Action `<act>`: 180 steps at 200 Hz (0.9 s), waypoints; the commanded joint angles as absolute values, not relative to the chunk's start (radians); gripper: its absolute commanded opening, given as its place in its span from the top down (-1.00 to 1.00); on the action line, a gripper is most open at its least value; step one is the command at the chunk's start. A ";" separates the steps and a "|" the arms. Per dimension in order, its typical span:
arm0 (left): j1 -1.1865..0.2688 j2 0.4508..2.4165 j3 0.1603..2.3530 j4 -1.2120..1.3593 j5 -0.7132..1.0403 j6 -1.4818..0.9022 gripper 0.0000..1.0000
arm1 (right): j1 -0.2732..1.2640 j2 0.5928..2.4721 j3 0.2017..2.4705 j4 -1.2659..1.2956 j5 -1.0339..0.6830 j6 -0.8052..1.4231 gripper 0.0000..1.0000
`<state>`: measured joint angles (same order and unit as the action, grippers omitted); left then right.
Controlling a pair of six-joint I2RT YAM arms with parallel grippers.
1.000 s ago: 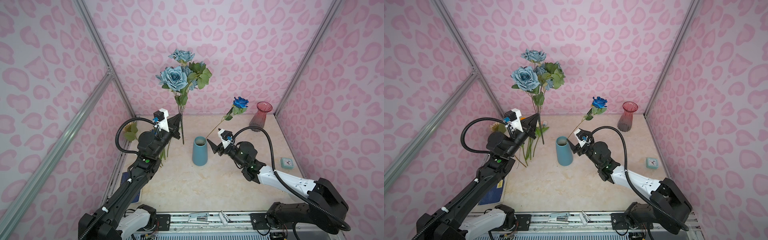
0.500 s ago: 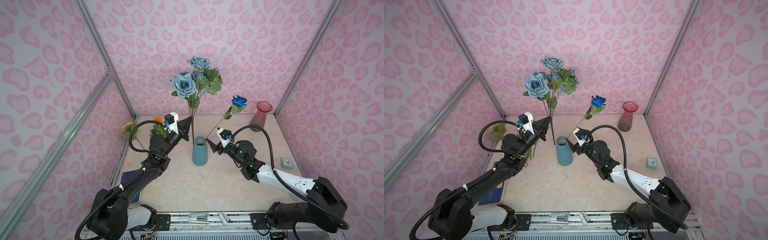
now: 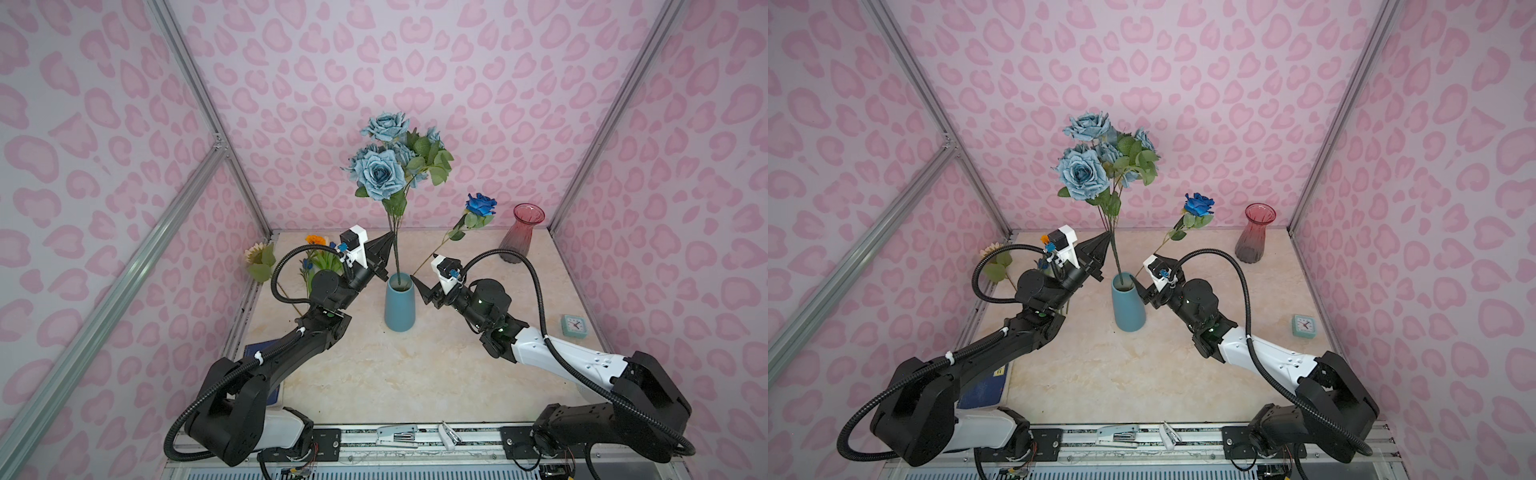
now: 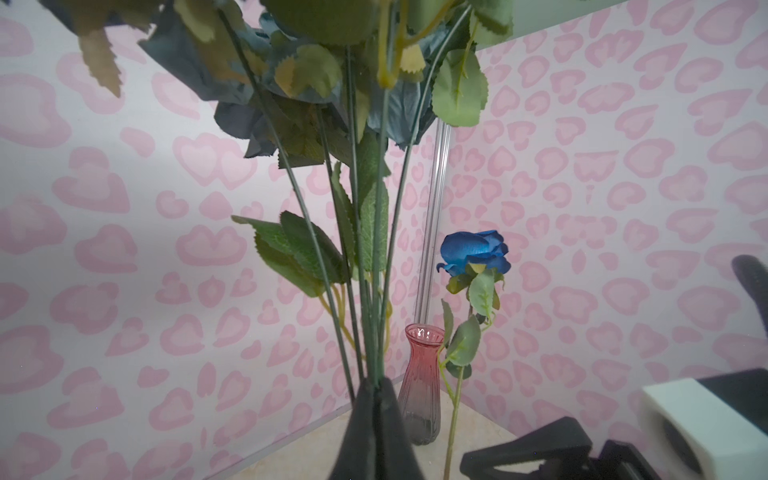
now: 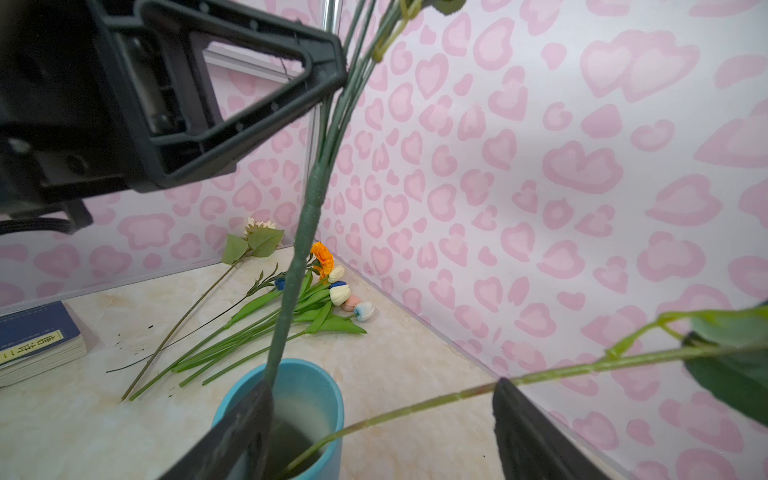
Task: Arrange the flowers into the vase
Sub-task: 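Carry the pale blue roses over the teal vase with the left gripper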
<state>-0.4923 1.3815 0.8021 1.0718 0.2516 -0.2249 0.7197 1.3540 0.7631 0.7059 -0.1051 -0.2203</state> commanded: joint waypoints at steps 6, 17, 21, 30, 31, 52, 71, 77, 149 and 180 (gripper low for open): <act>-0.492 1.422 0.803 1.167 0.221 -0.169 0.97 | 0.721 1.358 0.768 0.707 -0.106 -0.223 -0.64; -0.492 1.442 0.801 1.185 0.218 -0.162 0.97 | 0.722 1.358 0.771 0.700 -0.106 -0.228 -0.64; -0.492 1.447 0.799 1.193 0.216 -0.162 0.97 | 0.723 1.355 0.772 0.697 -0.105 -0.232 -0.64; -0.492 1.461 0.795 1.210 0.219 -0.164 0.97 | 0.722 1.355 0.774 0.691 -0.101 -0.235 -0.64; -0.493 1.462 0.794 1.211 0.219 -0.164 0.97 | 0.722 1.354 0.774 0.691 -0.101 -0.235 -0.64; -0.495 1.490 0.772 1.251 0.204 -0.173 0.97 | 0.723 1.351 0.771 0.689 -0.098 -0.239 -0.64; -0.498 1.511 0.741 1.290 0.194 -0.184 0.97 | 0.724 1.355 0.770 0.693 -0.100 -0.241 -0.64; -0.501 1.513 0.727 1.303 0.186 -0.189 0.97 | 0.724 1.358 0.772 0.692 -0.100 -0.242 -0.64; -0.529 1.473 0.588 1.344 0.152 -0.184 0.95 | 0.727 1.386 0.774 0.725 -0.101 -0.247 -0.64; -0.543 1.455 0.549 1.331 0.153 -0.185 0.95 | 0.730 1.394 0.780 0.720 -0.100 -0.248 -0.64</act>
